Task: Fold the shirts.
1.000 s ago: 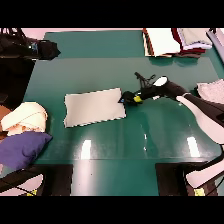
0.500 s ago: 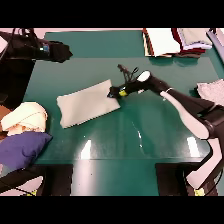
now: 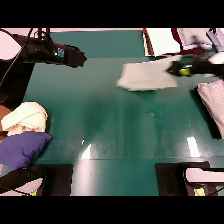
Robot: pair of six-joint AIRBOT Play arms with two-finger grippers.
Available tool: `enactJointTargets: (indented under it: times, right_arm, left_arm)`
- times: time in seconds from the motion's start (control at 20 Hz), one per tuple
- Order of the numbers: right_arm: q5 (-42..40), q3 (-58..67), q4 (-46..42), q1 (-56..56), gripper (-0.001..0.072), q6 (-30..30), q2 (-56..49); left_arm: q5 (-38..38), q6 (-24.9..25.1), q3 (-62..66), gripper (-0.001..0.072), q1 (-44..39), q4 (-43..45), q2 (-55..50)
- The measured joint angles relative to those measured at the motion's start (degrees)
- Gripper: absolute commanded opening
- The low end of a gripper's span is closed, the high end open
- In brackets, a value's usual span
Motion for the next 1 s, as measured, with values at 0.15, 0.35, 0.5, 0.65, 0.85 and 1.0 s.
enactJointTargets:
  times: [0.15, 0.35, 0.5, 0.65, 0.85, 1.0]
  right_arm:
    - [0.6, -0.3, -1.1, -12.3, 0.0013, -1.1, 2.8]
    - [1.2, 3.1, -0.8, -22.7, 0.0013, -1.8, 2.6]
    - [1.6, 8.2, 0.3, -25.5, 0.0013, -2.2, 1.1]
    - [2.5, 14.5, 1.1, -26.7, 0.0013, -2.2, -0.3]
    - [4.3, 21.2, 1.0, -27.7, 0.0013, -2.3, -0.7]
    - [7.4, 23.6, 0.5, -28.9, 0.0013, -2.3, -0.6]
  left_arm:
    - [1.2, -0.6, 0.0, 0.0024, -1.6, -0.3, 0.0]
    - [2.0, -2.1, 0.0, 0.0024, -2.4, -0.7, 0.0]
    - [2.3, -2.6, 0.0, 0.0024, -2.6, -0.9, 0.0]
    - [2.2, -2.8, 0.0, 0.0024, -2.7, -0.9, 0.0]
    - [1.2, -3.0, 0.0, 0.0024, -2.7, -1.0, 0.0]
    - [0.5, -3.0, 0.0, 0.0024, -2.7, -1.0, 0.0]
